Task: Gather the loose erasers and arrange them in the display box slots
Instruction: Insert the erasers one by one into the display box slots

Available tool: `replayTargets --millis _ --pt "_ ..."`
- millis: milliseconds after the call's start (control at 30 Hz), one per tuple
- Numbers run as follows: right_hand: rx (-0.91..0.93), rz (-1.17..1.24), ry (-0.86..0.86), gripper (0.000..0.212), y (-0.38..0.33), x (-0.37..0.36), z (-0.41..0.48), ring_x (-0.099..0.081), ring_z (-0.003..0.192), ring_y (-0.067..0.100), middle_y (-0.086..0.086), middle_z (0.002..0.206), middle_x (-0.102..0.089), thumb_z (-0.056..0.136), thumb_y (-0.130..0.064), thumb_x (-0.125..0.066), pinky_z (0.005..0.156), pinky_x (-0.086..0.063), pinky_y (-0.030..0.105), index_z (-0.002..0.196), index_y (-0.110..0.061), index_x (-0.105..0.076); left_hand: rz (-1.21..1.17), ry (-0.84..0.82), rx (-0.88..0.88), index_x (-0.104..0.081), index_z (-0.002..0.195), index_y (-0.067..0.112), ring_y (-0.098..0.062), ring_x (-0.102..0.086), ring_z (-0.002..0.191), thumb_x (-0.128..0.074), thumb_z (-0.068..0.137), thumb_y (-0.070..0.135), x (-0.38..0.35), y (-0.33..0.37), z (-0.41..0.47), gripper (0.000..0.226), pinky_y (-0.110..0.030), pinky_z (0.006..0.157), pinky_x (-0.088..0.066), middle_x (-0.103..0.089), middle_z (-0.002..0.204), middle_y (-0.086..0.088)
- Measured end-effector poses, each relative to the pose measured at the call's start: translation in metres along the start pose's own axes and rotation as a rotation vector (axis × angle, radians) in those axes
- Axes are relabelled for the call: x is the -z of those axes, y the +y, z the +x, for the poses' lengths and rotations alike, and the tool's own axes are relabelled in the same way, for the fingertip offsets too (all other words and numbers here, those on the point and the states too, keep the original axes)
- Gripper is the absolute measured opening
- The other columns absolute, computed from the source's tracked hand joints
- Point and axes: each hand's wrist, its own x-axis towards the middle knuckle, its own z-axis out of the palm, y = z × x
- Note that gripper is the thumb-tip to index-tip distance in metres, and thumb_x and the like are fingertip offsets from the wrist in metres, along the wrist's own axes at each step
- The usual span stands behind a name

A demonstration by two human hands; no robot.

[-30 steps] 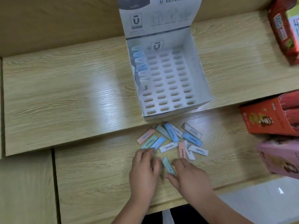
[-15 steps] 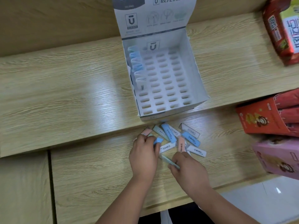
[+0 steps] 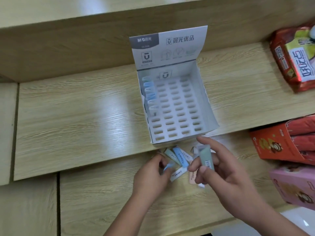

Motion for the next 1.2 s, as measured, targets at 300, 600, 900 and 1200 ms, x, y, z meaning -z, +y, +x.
replayTargets --millis 300,600,900,1200 --pt "0.307 -0.053 0.054 0.016 -0.083 0.004 0.068 -0.06 0.059 0.016 0.003 0.08 -0.066 0.094 -0.035 -0.045 0.06 -0.049 0.025 0.103 -0.034 -0.058 -0.455 -0.152 -0.317 -0.075 0.09 0.035 -0.015 -0.048 0.057 -0.073 0.071 0.047 0.129 0.067 -0.049 0.022 -0.03 0.057 -0.04 -0.059 0.061 -0.007" --pt "0.176 -0.114 -0.095 0.029 -0.093 -0.024 0.121 -0.063 0.088 0.009 -0.012 0.097 -0.068 0.1 -0.005 -0.04 0.081 -0.053 0.038 0.111 -0.028 -0.054 -0.679 0.271 -0.358 -0.072 0.084 0.02 -0.01 -0.061 0.06 -0.069 0.088 0.006 0.164 0.097 -0.023 0.015 -0.016 0.057 -0.047 -0.068 0.066 -0.001" --pt "0.297 -0.322 -0.138 0.037 -0.084 -0.014 0.117 -0.065 0.098 0.007 -0.024 0.109 -0.068 0.094 -0.008 -0.06 0.083 -0.05 0.017 0.117 -0.037 -0.063 -0.73 0.293 -0.285 -0.074 0.087 0.023 -0.001 -0.061 0.063 -0.071 0.086 0.012 0.155 0.103 -0.023 0.011 -0.013 0.059 -0.048 -0.071 0.071 0.006" --pt "0.271 -0.292 -0.069 0.025 -0.074 -0.016 0.124 -0.067 0.086 0.005 -0.01 0.093 -0.067 0.08 -0.009 -0.078 0.076 -0.049 0.012 0.087 -0.031 -0.069 -0.732 0.333 -0.288 -0.073 0.088 0.019 -0.002 -0.064 0.065 -0.069 0.087 0.006 0.151 0.107 -0.022 0.014 -0.013 0.061 -0.05 -0.073 0.072 0.004"
